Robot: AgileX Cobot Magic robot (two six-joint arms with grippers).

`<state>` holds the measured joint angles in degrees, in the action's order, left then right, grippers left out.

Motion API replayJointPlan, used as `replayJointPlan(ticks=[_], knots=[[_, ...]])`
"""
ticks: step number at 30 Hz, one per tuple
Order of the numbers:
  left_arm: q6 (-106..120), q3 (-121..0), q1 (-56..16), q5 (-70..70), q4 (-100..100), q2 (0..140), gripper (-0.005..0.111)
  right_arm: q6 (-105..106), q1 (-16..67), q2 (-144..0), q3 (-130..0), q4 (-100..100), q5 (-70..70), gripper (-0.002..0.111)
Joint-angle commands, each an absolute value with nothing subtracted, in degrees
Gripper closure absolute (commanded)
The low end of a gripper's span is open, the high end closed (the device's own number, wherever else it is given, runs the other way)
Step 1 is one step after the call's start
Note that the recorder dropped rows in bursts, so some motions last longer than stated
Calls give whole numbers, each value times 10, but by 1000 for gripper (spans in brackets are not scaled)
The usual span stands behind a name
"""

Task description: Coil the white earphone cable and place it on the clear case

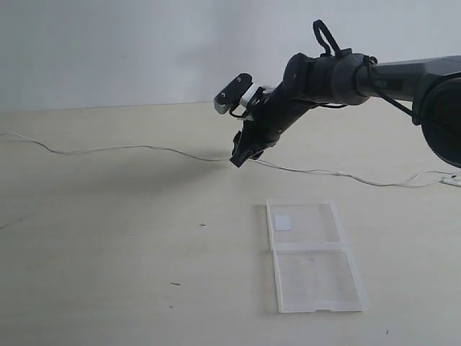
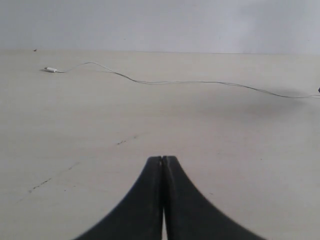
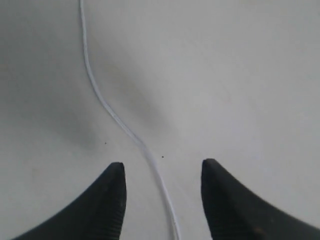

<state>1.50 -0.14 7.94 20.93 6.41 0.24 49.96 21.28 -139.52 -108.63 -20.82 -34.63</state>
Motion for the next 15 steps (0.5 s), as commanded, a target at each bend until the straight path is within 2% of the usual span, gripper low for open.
replayJointPlan(ticks=[1, 15], knots=[[13, 0, 81, 205, 63, 0, 107, 493, 214, -1394, -1089, -199, -346, 60], [13, 0, 81, 205, 63, 0, 107, 459, 214, -1413, -1089, -165, -342, 60]])
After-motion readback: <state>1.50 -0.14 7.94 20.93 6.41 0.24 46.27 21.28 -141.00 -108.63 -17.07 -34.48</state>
